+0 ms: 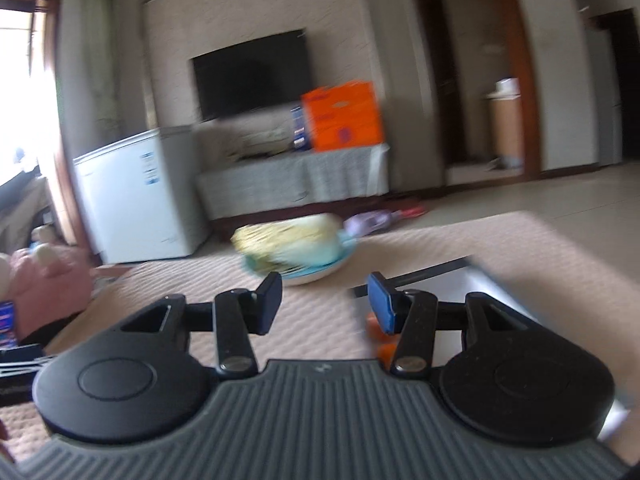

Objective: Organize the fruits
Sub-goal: 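Move both open tools away from the box toward the two red apples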

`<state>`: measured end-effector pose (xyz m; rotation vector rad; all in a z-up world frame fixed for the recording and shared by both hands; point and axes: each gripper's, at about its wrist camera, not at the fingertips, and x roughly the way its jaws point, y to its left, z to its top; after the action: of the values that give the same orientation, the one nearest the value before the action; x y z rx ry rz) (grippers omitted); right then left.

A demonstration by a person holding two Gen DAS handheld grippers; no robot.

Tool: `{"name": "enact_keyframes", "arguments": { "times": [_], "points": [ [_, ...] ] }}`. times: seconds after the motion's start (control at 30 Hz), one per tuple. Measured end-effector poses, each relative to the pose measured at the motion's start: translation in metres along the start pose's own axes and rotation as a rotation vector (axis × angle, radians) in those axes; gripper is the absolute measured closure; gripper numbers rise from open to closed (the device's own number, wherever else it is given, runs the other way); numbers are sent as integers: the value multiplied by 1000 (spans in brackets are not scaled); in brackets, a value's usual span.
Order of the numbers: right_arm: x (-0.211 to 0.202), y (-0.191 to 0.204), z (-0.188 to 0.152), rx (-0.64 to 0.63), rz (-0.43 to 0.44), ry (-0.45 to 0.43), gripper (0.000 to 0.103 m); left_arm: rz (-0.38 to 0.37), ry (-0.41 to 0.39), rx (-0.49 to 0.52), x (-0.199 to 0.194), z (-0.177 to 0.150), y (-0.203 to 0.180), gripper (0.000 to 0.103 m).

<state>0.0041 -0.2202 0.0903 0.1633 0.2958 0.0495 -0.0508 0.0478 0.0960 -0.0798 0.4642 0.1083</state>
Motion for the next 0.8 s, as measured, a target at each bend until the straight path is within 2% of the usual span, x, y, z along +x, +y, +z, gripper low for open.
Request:
{"name": "enact_keyframes", "arguments": {
  "times": [0.23,0.33,0.43,0.53,0.6,0.73,0.8],
  "points": [
    [-58,-66,3,29,-181,-33,53,-56,-27,-17,-11,4,-10,27],
    [-86,-71,-3,-36,-219,-45,53,-79,-36,-29,-18,3,-13,27],
    [-116,-57,-14,-152,-215,-60,53,-95,-45,-31,-28,1,-14,27],
    [-140,-28,-29,-241,-133,-60,53,-92,-53,-28,-36,-2,-11,27],
    [-145,-8,-40,-262,-44,-25,53,-77,-50,-33,-40,-4,-5,27],
    [-145,52,-59,-400,161,17,53,-32,-31,-58,-46,-9,15,27],
    [-136,70,-59,-383,259,61,53,-13,-27,-70,-48,-12,25,27]
  ]
}}
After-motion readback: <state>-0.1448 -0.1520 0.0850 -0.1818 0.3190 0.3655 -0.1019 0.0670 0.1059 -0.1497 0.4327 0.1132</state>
